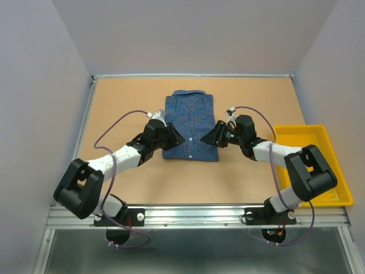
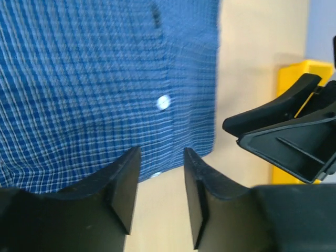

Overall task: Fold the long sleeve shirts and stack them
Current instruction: Fold the shirt

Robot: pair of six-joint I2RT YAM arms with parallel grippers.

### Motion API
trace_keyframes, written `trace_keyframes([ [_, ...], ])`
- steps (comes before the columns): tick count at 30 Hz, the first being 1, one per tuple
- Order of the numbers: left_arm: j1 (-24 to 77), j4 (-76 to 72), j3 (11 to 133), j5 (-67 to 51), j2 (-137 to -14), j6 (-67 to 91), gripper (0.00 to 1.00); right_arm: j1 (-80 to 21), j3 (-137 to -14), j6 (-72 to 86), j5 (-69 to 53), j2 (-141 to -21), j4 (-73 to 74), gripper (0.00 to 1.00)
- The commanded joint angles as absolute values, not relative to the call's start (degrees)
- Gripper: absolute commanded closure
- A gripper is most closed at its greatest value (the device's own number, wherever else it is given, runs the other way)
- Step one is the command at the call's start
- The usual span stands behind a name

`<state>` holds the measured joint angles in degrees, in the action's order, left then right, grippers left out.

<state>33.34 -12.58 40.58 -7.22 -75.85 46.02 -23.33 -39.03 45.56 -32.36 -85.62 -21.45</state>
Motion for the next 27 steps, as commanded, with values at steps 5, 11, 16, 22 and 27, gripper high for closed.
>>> trace_keyframes([
  [5,33.93,-21.09,30.68,-11.16,-84.55,50.27,0.6,-23.91,-24.53,50.71,-29.2,-91.05,-37.44,0.55],
  [11,33.84,-17.42,25.49,-9.94,-80.09,54.14,0.6,-23.73,-18.02,51.68,-28.21,-88.25,-37.0,0.56],
  [16,33.84,-9.68,28.38,-6.25,-71.47,50.37,0.49,-23.99,-26.17,45.38,-29.62,-79.64,-22.2,0.56],
  [22,33.84,-5.98,37.08,-1.76,-67.41,43.16,0.26,-24.26,-42.32,44.46,-32.6,-81.28,-18.71,0.55],
  [27,33.75,-6.76,44.98,-1.67,-75.91,40.61,0.3,-24.7,-54.65,47.46,-33.58,-91.48,-24.95,0.56],
])
